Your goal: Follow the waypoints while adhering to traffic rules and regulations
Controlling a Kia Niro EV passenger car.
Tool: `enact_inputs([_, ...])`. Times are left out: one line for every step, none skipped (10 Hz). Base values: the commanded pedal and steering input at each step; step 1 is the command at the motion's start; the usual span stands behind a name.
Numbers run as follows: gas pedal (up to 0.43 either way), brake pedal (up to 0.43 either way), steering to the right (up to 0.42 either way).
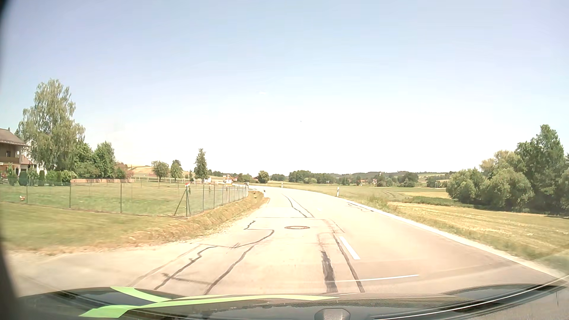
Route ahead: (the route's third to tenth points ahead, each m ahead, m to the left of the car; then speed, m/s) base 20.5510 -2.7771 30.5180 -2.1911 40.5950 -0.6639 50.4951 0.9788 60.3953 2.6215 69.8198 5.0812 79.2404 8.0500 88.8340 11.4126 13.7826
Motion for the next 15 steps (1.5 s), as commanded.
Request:
enact_inputs([0.280,0.000,0.008])
enact_inputs([0.268,0.000,0.007])
enact_inputs([0.268,0.000,0.005])
enact_inputs([0.240,0.000,0.002])
enact_inputs([0.240,0.000,0.000])
enact_inputs([0.220,0.000,0.001])
enact_inputs([0.197,0.000,0.001])
enact_inputs([0.197,0.000,0.001])
enact_inputs([0.197,0.000,0.001])
enact_inputs([0.197,0.000,0.001])
enact_inputs([0.197,0.000,0.000])
enact_inputs([0.197,0.000,-0.001])
enact_inputs([0.197,0.000,-0.002])
enact_inputs([0.197,0.000,-0.002])
enact_inputs([0.177,0.000,-0.002])
